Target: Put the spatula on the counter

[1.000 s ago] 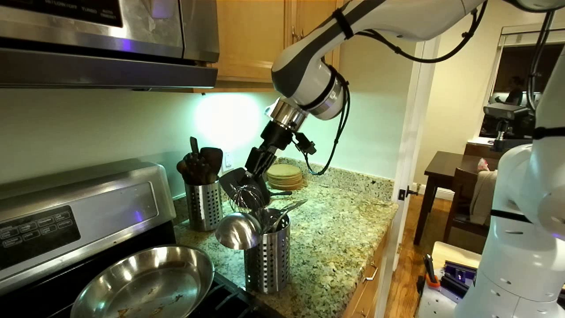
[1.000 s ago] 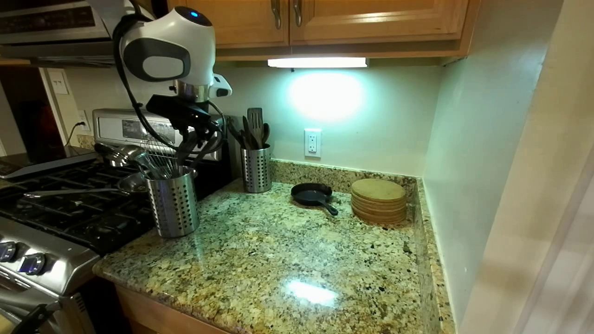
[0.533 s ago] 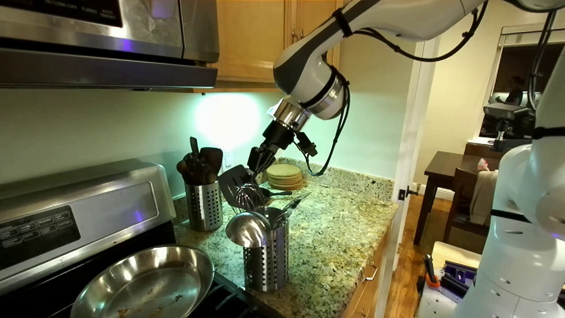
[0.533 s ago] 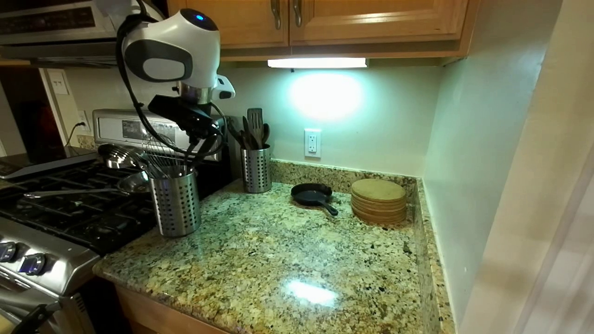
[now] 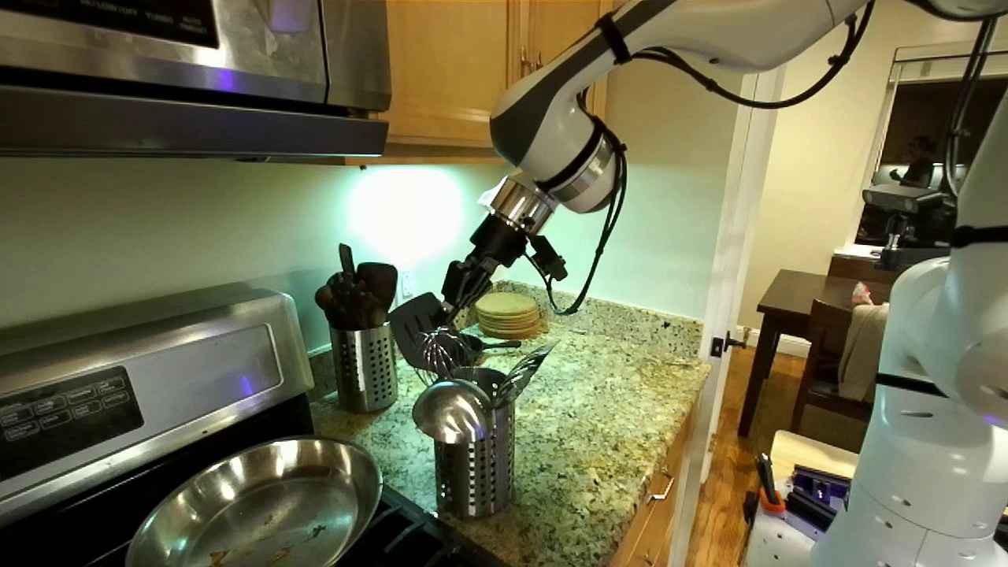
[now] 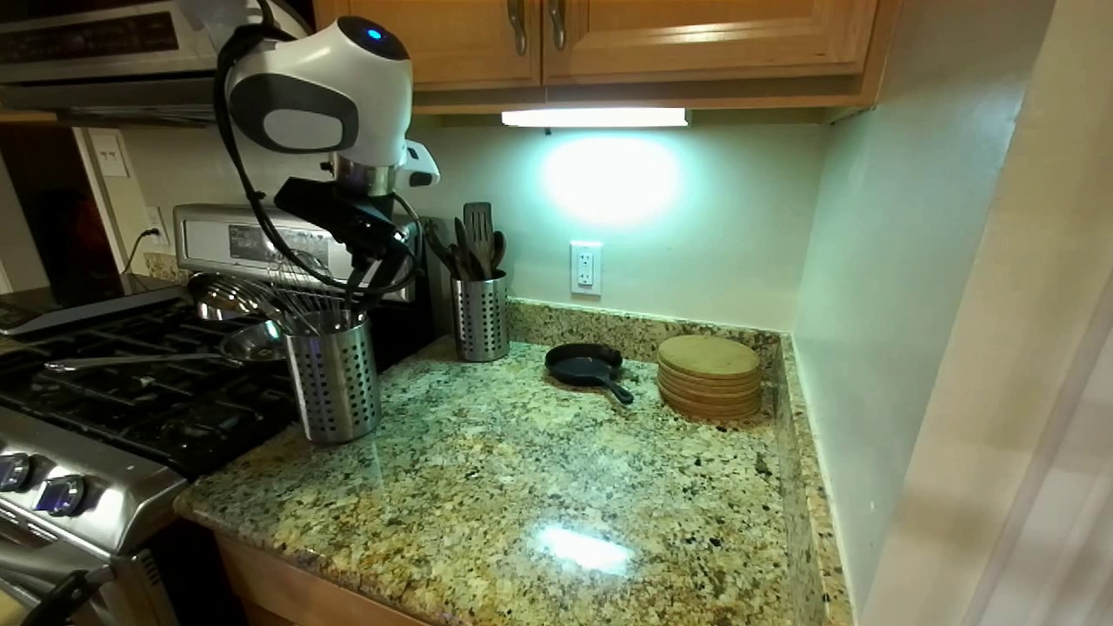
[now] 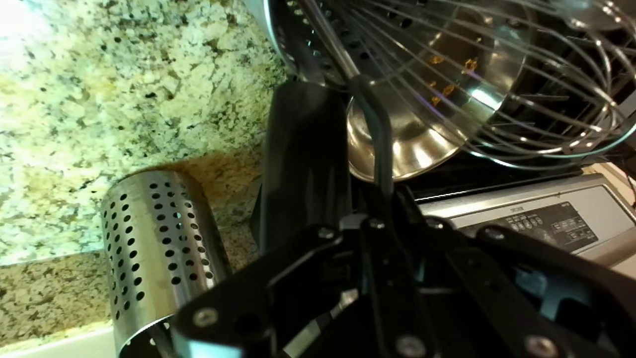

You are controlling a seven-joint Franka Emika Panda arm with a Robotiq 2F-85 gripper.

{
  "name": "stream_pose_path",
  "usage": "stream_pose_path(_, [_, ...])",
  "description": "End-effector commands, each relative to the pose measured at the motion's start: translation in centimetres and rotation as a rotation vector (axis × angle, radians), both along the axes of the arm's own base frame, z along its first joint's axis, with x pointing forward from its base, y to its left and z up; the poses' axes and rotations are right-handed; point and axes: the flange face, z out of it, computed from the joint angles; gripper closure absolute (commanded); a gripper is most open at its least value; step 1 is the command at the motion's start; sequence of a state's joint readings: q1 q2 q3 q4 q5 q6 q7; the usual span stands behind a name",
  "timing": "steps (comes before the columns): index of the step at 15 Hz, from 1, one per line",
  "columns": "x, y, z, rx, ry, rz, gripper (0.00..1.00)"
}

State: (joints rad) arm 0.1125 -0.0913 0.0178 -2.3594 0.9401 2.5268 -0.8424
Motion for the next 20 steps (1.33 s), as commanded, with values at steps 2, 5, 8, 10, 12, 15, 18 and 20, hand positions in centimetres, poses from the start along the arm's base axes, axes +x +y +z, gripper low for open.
stream_pose_path(2, [-2.7, 0.3, 0.6, 0.015, -0.012, 0.024, 0.91])
stream_pose_path(5, [-3.8, 0.8, 0.9, 0.012, -0.011, 0.030, 0.92])
stream_pose_path(8, [-4.8, 1.4, 1.4, 0.007, -0.025, 0.040, 0.92])
stream_pose_path(10, [-5.4, 1.6, 1.8, 0.004, -0.037, 0.044, 0.92])
stream_pose_path(12, [-6.1, 1.6, 2.3, 0.003, -0.053, 0.044, 0.92])
stream_pose_path(15, [-6.9, 1.4, 3.6, -0.001, -0.089, 0.038, 0.91])
stream_pose_path(18, [-7.6, 1.2, 5.2, -0.011, -0.135, 0.030, 0.92])
stream_pose_path(20, [-8.1, 1.0, 6.4, -0.014, -0.168, 0.023, 0.92])
